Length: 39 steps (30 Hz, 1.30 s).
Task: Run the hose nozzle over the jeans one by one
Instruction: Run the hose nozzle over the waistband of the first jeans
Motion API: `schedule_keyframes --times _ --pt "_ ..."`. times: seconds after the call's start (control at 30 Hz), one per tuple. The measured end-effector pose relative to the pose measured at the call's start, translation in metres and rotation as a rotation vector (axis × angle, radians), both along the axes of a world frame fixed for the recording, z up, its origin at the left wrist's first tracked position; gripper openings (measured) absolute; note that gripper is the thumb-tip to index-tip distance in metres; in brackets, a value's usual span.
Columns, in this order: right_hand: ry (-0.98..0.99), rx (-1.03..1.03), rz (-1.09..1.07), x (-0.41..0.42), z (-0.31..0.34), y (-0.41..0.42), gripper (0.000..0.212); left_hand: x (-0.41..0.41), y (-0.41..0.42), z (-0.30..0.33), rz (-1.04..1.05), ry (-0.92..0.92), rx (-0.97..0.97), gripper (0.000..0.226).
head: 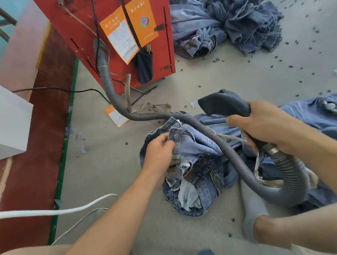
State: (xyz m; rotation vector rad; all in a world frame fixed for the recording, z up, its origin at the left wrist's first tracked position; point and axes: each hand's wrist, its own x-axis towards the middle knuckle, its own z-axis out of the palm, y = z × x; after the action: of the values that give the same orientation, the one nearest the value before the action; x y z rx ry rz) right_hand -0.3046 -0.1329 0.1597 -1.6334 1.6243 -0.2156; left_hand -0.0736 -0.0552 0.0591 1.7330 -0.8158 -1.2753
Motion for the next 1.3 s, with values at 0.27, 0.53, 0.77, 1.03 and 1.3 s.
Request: schedule_keyframes --times 0.27,0.53,0.77,1.03,1.3 --pt "0.177 0.109 0.303 0.011 -0.006 0.009 0.02 0.005 -0.002 -0.006 0.149 0.32 0.204 0.022" --pt "0.018 0.063 0.096 0.009 -0.003 0.005 0.017 0.007 0.0 0.001 0.166 0.512 0.274 0.019" --pt "0.161 0.031 0.316 0.005 0.006 0.017 0.018 0.015 -0.006 0.004 0.153 0.611 0.297 0.019" --pt "0.114 0.03 0.287 -0.011 0.012 0.009 0.012 0.033 -0.003 -0.001 -0.09 0.28 0.313 0.023" --pt "0.133 0.016 0.335 -0.011 0.013 0.017 0.015 0.028 -0.013 0.005 -0.132 0.323 0.219 0.018"
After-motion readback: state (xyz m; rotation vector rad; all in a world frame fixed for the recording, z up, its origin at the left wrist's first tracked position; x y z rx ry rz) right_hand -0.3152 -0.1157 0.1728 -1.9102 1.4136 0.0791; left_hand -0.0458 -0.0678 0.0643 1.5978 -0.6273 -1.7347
